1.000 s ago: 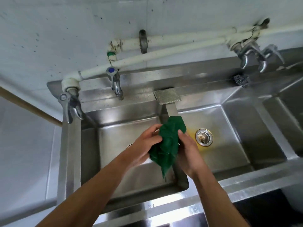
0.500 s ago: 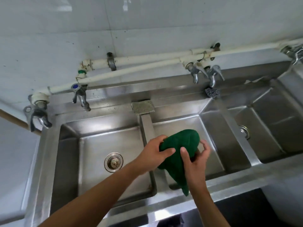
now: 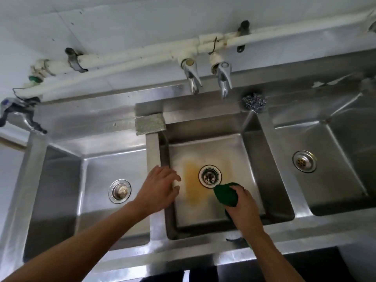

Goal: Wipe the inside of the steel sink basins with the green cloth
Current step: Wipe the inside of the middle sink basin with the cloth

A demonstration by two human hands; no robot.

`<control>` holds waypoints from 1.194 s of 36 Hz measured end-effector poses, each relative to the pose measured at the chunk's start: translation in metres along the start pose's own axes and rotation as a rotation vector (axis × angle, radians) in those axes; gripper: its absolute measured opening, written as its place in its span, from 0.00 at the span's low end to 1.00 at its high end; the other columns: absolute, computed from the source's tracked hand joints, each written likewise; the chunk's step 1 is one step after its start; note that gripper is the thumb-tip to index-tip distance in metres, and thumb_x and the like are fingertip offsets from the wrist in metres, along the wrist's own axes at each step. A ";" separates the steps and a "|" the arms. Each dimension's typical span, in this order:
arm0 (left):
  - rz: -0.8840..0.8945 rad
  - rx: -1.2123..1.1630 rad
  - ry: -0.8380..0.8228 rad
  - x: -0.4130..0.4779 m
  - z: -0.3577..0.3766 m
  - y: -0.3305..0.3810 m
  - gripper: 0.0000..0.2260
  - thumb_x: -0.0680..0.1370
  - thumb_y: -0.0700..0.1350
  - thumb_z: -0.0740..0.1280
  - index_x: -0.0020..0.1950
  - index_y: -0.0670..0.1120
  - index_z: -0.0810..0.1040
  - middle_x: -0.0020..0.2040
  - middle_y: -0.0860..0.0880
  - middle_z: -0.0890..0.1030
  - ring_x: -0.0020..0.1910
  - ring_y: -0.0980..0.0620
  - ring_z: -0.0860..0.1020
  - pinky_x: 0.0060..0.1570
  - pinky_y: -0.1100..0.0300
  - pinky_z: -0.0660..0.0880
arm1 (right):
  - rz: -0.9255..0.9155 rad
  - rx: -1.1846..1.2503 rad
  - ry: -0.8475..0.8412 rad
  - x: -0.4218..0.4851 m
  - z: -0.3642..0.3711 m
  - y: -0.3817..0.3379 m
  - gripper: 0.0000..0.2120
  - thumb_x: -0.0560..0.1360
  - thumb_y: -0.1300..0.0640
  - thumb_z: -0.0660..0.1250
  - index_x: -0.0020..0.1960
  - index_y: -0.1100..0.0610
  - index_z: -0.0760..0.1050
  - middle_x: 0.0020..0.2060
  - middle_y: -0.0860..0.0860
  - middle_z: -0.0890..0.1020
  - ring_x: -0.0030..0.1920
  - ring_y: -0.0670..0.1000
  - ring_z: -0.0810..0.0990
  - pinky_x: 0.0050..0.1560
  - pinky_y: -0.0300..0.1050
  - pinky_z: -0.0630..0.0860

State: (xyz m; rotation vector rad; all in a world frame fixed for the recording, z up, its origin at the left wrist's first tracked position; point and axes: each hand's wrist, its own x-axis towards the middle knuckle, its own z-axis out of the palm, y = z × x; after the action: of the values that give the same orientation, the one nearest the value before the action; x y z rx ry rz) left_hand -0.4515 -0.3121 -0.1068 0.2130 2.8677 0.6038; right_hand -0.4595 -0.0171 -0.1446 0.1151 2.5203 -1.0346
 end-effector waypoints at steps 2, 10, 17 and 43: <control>-0.016 0.092 -0.043 0.001 0.011 -0.018 0.16 0.76 0.55 0.61 0.56 0.52 0.83 0.59 0.49 0.83 0.66 0.44 0.78 0.69 0.34 0.72 | 0.019 -0.130 -0.034 0.021 0.002 0.011 0.29 0.71 0.57 0.75 0.69 0.50 0.69 0.61 0.53 0.73 0.57 0.55 0.77 0.61 0.48 0.77; 0.010 0.294 -0.161 0.011 0.053 -0.063 0.17 0.73 0.58 0.62 0.53 0.54 0.85 0.65 0.45 0.81 0.74 0.38 0.71 0.72 0.32 0.68 | 0.054 -0.589 -0.167 0.084 0.019 0.042 0.30 0.73 0.56 0.71 0.72 0.48 0.63 0.64 0.55 0.64 0.55 0.56 0.79 0.57 0.51 0.79; 0.078 0.252 0.051 0.012 0.072 -0.071 0.13 0.71 0.56 0.65 0.47 0.54 0.86 0.64 0.49 0.73 0.75 0.39 0.69 0.74 0.35 0.63 | 0.153 -0.761 -0.300 0.115 0.029 0.073 0.34 0.74 0.52 0.70 0.75 0.47 0.59 0.67 0.57 0.60 0.60 0.58 0.74 0.58 0.53 0.77; 0.063 0.291 0.131 0.017 0.080 -0.068 0.09 0.69 0.50 0.67 0.43 0.49 0.85 0.58 0.46 0.82 0.76 0.37 0.69 0.77 0.36 0.57 | -0.253 -0.401 -0.112 0.237 0.067 0.128 0.36 0.63 0.71 0.70 0.69 0.53 0.72 0.74 0.61 0.66 0.77 0.64 0.55 0.72 0.65 0.56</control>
State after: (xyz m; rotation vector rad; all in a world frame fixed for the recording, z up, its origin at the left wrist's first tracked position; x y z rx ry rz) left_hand -0.4562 -0.3396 -0.2096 0.3193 3.0778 0.2142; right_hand -0.6233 0.0111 -0.3666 -0.3735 2.6258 -0.5803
